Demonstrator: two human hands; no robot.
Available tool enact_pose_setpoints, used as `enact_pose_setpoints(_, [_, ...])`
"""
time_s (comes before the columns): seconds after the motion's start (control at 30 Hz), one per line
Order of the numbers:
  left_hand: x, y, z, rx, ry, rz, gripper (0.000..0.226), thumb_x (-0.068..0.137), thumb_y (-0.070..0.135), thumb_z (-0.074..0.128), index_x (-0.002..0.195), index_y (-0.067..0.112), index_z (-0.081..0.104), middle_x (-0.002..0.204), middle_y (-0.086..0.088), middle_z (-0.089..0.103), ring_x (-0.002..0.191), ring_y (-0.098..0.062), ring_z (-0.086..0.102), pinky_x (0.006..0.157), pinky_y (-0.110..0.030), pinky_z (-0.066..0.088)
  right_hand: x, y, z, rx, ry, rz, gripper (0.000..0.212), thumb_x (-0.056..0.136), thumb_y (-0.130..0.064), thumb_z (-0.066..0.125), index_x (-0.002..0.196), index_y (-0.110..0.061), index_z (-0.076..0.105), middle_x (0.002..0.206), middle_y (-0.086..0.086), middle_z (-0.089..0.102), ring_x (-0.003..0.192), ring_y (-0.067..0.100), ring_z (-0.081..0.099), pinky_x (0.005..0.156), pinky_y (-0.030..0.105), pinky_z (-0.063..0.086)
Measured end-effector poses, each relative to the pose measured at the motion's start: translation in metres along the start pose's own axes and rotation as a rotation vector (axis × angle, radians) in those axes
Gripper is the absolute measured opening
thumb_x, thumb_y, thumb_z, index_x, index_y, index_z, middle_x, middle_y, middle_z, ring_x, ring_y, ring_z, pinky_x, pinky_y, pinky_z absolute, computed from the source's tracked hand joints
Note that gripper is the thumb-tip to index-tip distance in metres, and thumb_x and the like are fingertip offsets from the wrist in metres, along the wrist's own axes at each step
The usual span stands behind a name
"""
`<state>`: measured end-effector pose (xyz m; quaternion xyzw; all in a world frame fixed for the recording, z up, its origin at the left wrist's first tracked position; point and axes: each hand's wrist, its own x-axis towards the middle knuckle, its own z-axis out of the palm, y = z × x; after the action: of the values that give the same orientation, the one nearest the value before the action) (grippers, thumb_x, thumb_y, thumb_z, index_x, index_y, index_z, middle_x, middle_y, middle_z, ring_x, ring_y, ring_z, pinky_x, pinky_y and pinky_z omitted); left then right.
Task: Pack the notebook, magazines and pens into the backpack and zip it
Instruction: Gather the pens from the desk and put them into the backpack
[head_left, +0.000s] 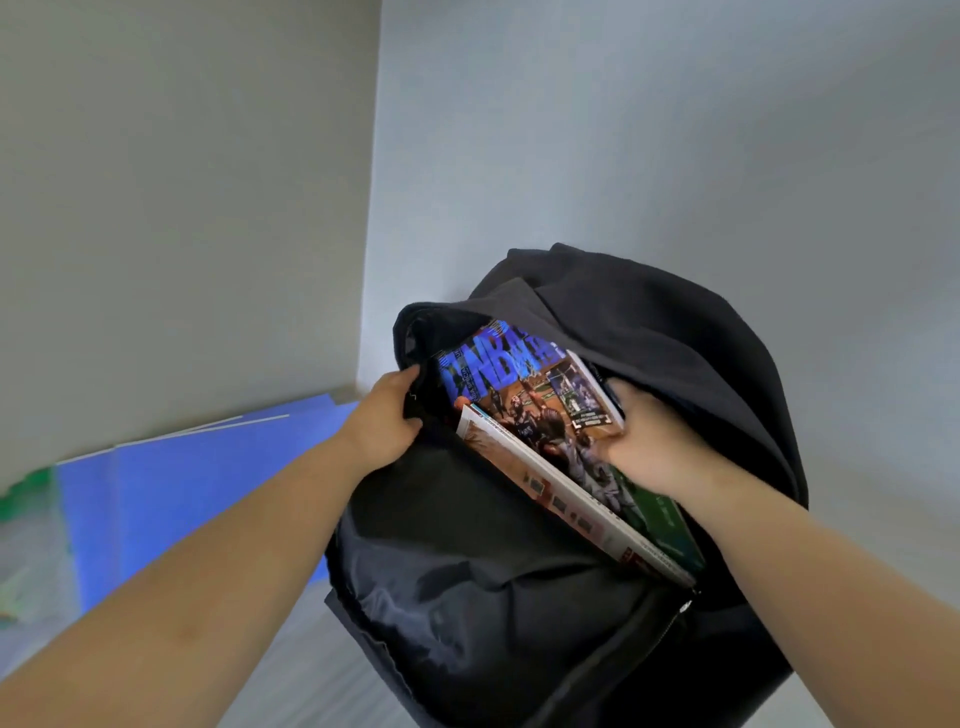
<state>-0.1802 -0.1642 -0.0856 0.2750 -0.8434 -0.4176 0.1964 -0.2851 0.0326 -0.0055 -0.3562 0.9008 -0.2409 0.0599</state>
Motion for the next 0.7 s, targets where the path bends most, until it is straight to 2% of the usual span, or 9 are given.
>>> enact_pose_setpoints(0.07, [0.001, 0.001, -0.003, -0.029, 0.030, 0.005, 0.067, 0.084, -0.007, 0.046, 0.142, 0.008, 0.015, 0.148, -0.016, 0.026, 0.135, -0.028, 0.028, 0.098, -0.015, 0.023, 0.004, -0.010, -0.012, -0.017, -0.007, -0.055, 0.051, 0.082, 0.005, 0.055, 0.129, -0.008, 0.041, 0.124, 0.015, 0.056, 0.107, 0.023, 0.053, 0.087, 0.022, 0.037])
enact_pose_setpoints(0.13, [0.002, 0.000, -0.009, -0.047, 0.059, 0.014, 0.068, 0.083, -0.011, 0.044, 0.142, 0.008, 0.016, 0.148, -0.017, 0.026, 0.135, -0.028, 0.029, 0.090, -0.009, 0.023, 0.011, -0.022, -0.023, -0.078, -0.067, -0.071, 0.052, 0.081, 0.006, 0.055, 0.130, -0.005, 0.039, 0.126, 0.020, 0.054, 0.114, 0.031, 0.052, 0.097, 0.032, 0.040])
enact_pose_setpoints(0.2, [0.002, -0.002, -0.015, -0.058, 0.080, 0.018, 0.068, 0.082, -0.013, 0.041, 0.142, 0.009, 0.018, 0.149, -0.016, 0.027, 0.134, -0.028, 0.030, 0.092, -0.013, 0.026, 0.017, -0.035, -0.033, -0.169, -0.151, -0.052, 0.056, 0.078, 0.006, 0.060, 0.129, -0.005, 0.038, 0.123, 0.021, 0.055, 0.113, 0.034, 0.053, 0.101, 0.041, 0.043])
enact_pose_setpoints(0.27, [0.000, -0.004, -0.020, -0.075, 0.097, 0.013, 0.069, 0.081, -0.014, 0.039, 0.142, 0.012, 0.018, 0.149, -0.014, 0.028, 0.133, -0.027, 0.033, 0.089, -0.014, 0.031, 0.022, -0.045, -0.041, -0.249, -0.228, -0.056, 0.056, 0.074, 0.004, 0.065, 0.124, -0.004, 0.042, 0.118, 0.018, 0.058, 0.111, 0.033, 0.054, 0.100, 0.041, 0.043])
enact_pose_setpoints(0.33, [-0.004, -0.007, -0.025, -0.087, 0.104, 0.023, 0.069, 0.081, -0.015, 0.037, 0.142, 0.012, 0.018, 0.149, -0.013, 0.028, 0.133, -0.027, 0.032, 0.085, -0.008, 0.028, 0.023, -0.049, -0.043, -0.333, -0.293, -0.074, 0.046, 0.070, 0.000, 0.070, 0.111, -0.005, 0.049, 0.113, 0.017, 0.061, 0.105, 0.031, 0.056, 0.094, 0.038, 0.043])
enact_pose_setpoints(0.43, [-0.009, -0.003, -0.028, -0.107, 0.109, 0.069, 0.069, 0.080, -0.016, 0.036, 0.141, 0.012, 0.020, 0.148, -0.014, 0.029, 0.135, -0.025, 0.029, 0.102, -0.017, 0.025, 0.022, -0.041, -0.025, -0.474, -0.403, -0.094, 0.038, 0.064, -0.003, 0.075, 0.094, -0.007, 0.052, 0.105, 0.016, 0.063, 0.091, 0.025, 0.056, 0.077, 0.031, 0.045])
enact_pose_setpoints(0.53, [-0.012, 0.009, -0.023, -0.085, 0.055, 0.173, 0.069, 0.079, -0.017, 0.037, 0.140, 0.013, 0.024, 0.147, -0.013, 0.032, 0.134, -0.023, 0.031, 0.092, -0.003, 0.018, 0.020, -0.027, -0.001, -0.478, -0.479, -0.074, 0.032, 0.068, -0.002, 0.072, 0.083, -0.016, 0.048, 0.092, 0.006, 0.055, 0.084, 0.018, 0.051, 0.072, 0.023, 0.039])
enact_pose_setpoints(0.63, [-0.012, 0.016, -0.020, -0.120, 0.028, 0.181, 0.069, 0.080, -0.016, 0.036, 0.140, 0.016, 0.024, 0.146, -0.010, 0.032, 0.133, -0.021, 0.032, 0.088, -0.002, 0.020, 0.024, -0.018, 0.006, -0.410, -0.418, -0.044, 0.037, 0.071, 0.002, 0.066, 0.101, -0.013, 0.052, 0.093, 0.007, 0.055, 0.077, 0.017, 0.051, 0.067, 0.020, 0.039])
enact_pose_setpoints(0.7, [-0.013, 0.017, -0.020, -0.151, 0.024, 0.161, 0.069, 0.081, -0.015, 0.036, 0.141, 0.018, 0.024, 0.147, -0.008, 0.033, 0.133, -0.020, 0.032, 0.092, -0.007, 0.024, 0.025, -0.014, 0.012, -0.375, -0.330, -0.061, 0.040, 0.074, 0.001, 0.063, 0.112, -0.008, 0.052, 0.103, 0.011, 0.061, 0.081, 0.019, 0.056, 0.067, 0.022, 0.043])
